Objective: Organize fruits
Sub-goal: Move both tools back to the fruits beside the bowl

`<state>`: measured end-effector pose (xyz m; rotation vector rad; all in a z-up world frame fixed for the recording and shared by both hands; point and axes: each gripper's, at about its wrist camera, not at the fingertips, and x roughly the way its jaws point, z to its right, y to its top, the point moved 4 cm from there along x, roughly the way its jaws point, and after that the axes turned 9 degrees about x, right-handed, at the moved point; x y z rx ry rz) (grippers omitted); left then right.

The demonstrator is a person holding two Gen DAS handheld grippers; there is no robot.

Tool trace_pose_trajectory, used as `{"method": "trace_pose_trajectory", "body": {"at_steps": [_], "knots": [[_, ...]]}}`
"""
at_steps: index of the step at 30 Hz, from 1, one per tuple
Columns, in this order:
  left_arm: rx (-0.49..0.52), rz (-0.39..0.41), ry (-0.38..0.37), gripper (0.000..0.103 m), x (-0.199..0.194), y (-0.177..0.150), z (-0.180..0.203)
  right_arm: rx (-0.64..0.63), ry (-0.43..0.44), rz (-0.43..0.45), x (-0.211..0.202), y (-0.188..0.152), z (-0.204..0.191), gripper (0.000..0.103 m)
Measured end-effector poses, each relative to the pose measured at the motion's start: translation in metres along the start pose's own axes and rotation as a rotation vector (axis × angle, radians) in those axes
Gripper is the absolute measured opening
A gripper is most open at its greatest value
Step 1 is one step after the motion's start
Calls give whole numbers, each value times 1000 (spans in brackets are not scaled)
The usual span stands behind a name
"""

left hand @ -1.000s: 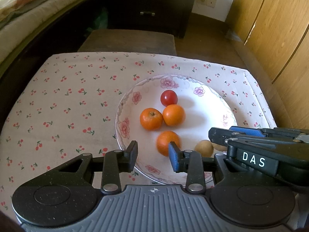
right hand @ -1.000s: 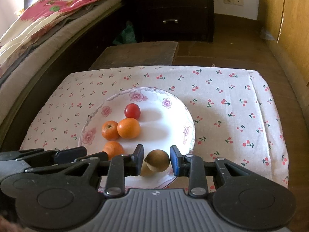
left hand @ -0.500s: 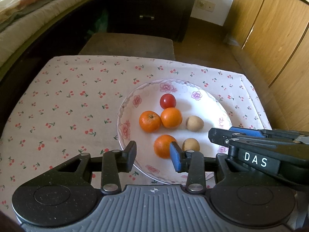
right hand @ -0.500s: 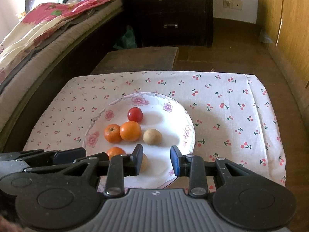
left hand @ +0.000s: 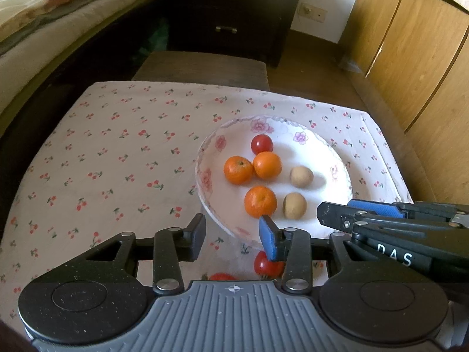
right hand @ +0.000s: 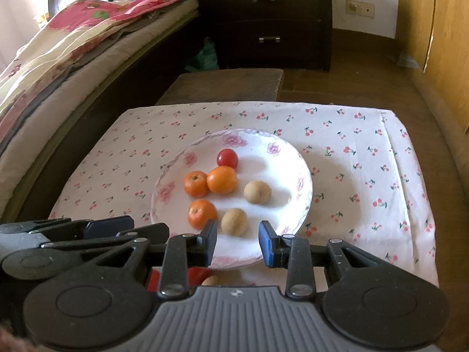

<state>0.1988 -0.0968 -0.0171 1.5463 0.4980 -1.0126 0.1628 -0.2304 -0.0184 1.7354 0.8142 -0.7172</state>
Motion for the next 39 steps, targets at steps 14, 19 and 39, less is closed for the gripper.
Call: {"method": "trace_pose_trajectory", "body": {"at_steps": [14, 19, 39], "knots": [[-38, -46, -27, 49, -7, -29, -7, -13, -5, -65, -1, -29, -5, 33], [-53, -78, -27, 49, 0, -35, -4, -4, -17, -83, 3, -32, 0, 34], [-83, -124, 14, 49, 25, -41, 3, 7, -16, -104, 3, -36, 8, 39]]}}
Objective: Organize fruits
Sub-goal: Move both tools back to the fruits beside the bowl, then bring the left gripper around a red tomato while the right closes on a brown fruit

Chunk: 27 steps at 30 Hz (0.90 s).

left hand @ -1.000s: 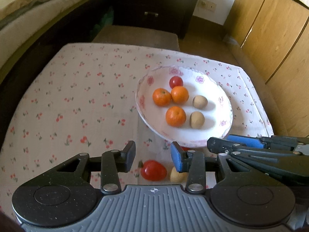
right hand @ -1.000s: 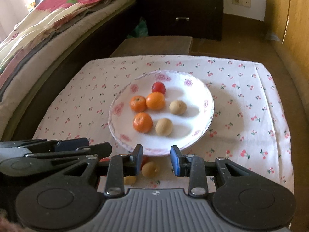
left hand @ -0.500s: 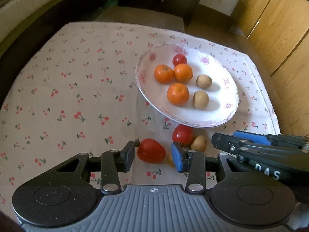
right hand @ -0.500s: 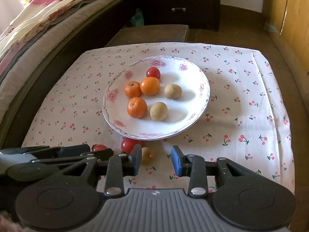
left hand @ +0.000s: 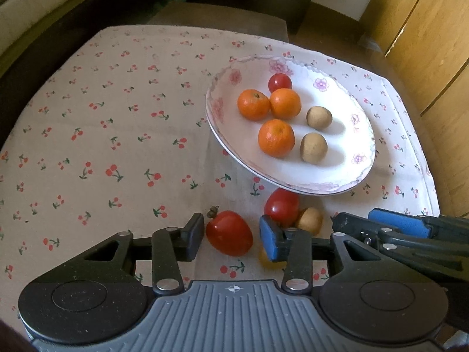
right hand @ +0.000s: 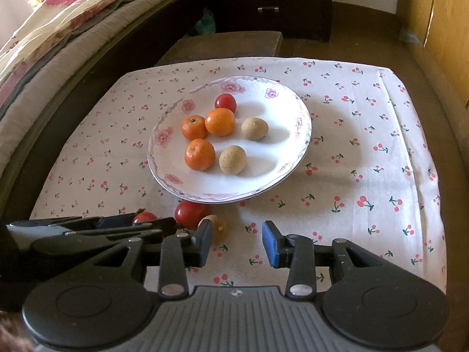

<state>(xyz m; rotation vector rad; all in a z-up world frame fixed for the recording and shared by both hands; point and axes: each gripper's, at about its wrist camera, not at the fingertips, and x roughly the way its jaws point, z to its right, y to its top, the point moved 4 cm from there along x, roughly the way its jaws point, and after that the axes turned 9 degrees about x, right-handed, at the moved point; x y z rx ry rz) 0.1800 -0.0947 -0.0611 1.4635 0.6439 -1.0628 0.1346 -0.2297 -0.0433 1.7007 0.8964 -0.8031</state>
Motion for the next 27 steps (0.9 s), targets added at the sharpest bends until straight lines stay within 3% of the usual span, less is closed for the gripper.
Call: {"method": "trace_pose_trajectory", "body": {"at_steps": [6, 16, 27], "knots": [[-4, 9, -11, 43, -2, 0, -2, -9, 2, -5, 0, -2, -3, 40], [36, 12, -23, 41, -12, -4, -4, 10, 8, -16, 8, 0, -6, 41], [6, 12, -48, 39, -14, -3, -13, 36, 4, -39, 22, 1, -9, 41]]}}
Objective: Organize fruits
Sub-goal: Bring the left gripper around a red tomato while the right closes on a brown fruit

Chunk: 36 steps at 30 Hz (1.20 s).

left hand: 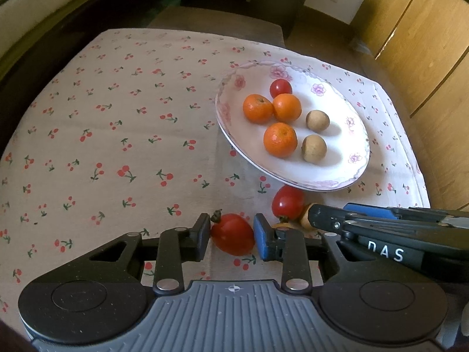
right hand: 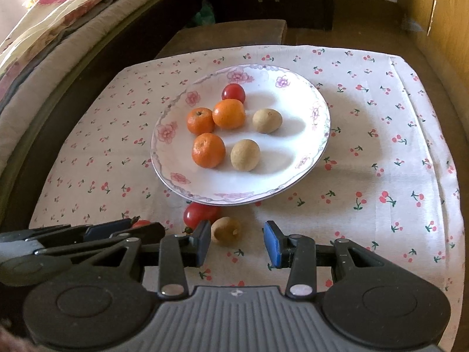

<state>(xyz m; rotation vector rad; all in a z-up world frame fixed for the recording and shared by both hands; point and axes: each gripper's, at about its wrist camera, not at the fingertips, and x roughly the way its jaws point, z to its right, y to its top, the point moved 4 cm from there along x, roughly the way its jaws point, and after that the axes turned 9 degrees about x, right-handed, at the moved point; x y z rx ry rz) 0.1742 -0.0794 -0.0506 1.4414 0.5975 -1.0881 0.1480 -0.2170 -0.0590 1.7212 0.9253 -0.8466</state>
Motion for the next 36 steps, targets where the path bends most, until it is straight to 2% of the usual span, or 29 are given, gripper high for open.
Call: {"method": "trace_pose_trajectory", "body": {"at_steps": [8, 28, 34, 36], "knots": [[-22, -2, 2, 40, 0, 0, -6, -7, 5, 4, 10, 4, -4, 41], [-69, -15, -4, 49, -3, -2, -24, -49, 56, 1, 19, 5, -18, 40], [-90, -23, -4, 54, -3, -3, -27, -3, 101, -18, 23, 5, -14, 39], [-93, -22, -12, 60, -3, -3, -27, 3, 112, -28, 22, 4, -12, 36]]}}
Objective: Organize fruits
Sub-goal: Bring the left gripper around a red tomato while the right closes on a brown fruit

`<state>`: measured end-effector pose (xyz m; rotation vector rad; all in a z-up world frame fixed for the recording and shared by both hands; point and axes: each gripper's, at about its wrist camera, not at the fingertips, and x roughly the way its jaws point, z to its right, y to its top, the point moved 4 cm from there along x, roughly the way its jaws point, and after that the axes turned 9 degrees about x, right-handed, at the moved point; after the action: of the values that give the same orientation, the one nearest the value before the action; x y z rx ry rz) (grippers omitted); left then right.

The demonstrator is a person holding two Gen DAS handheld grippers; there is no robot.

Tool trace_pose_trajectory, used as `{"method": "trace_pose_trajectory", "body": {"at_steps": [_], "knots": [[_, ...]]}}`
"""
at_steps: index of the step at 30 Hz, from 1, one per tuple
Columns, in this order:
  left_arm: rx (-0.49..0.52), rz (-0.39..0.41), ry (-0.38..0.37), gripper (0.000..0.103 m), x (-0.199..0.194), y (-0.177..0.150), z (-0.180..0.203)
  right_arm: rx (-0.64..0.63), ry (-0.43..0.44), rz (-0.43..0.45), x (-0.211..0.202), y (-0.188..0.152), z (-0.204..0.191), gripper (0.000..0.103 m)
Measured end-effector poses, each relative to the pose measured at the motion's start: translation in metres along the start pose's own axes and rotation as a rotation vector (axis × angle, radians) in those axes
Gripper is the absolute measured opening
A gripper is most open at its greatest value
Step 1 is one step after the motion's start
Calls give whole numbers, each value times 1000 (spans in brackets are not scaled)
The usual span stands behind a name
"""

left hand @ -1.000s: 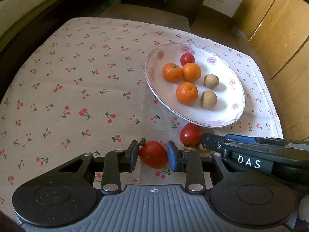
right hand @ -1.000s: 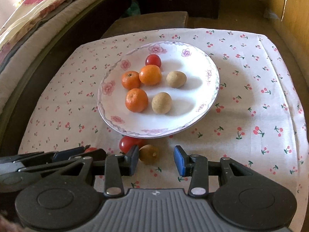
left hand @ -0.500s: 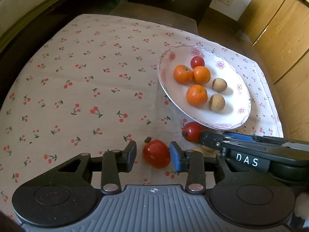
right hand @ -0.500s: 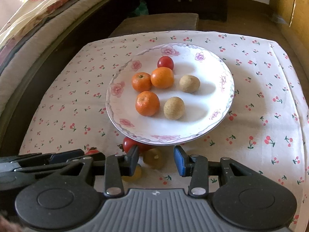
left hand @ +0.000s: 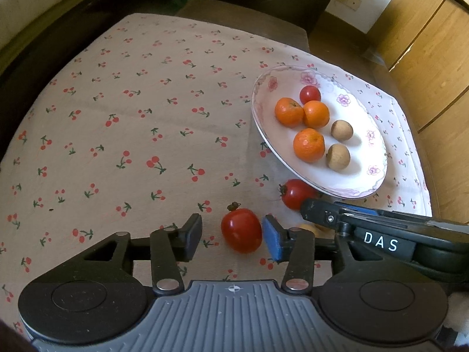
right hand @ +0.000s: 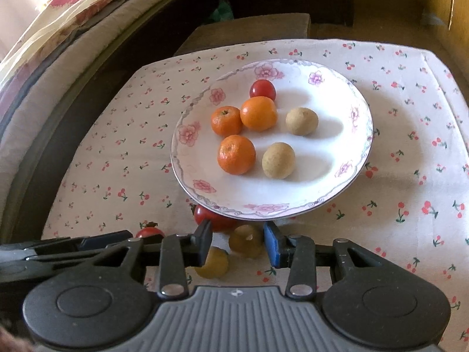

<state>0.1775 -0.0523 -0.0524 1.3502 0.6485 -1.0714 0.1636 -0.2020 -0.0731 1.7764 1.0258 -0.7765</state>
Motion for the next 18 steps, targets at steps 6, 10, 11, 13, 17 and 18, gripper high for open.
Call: {"method": "trace_pose_trajectory", "body": {"at_steps": [6, 10, 11, 13, 17, 18], "knots": [[5, 7, -12, 65, -1, 0, 0, -63, -31, -8, -3, -5, -3, 28], [3, 3, -13, 64, 1, 0, 1, -91, -55, -6, -5, -7, -2, 27], [1, 5, -12, 64, 2, 0, 1, -103, -68, -5, -6, -8, -2, 28], [-2, 3, -14, 64, 4, 1, 3, -121, -87, -2, -10, -11, 0, 28], [24, -1, -2, 58, 9, -1, 12, -158, -136, 7, -22, -18, 5, 27], [33, 2, 9, 58, 10, -2, 15, -160, -140, 7, -25, -19, 7, 27]]}}
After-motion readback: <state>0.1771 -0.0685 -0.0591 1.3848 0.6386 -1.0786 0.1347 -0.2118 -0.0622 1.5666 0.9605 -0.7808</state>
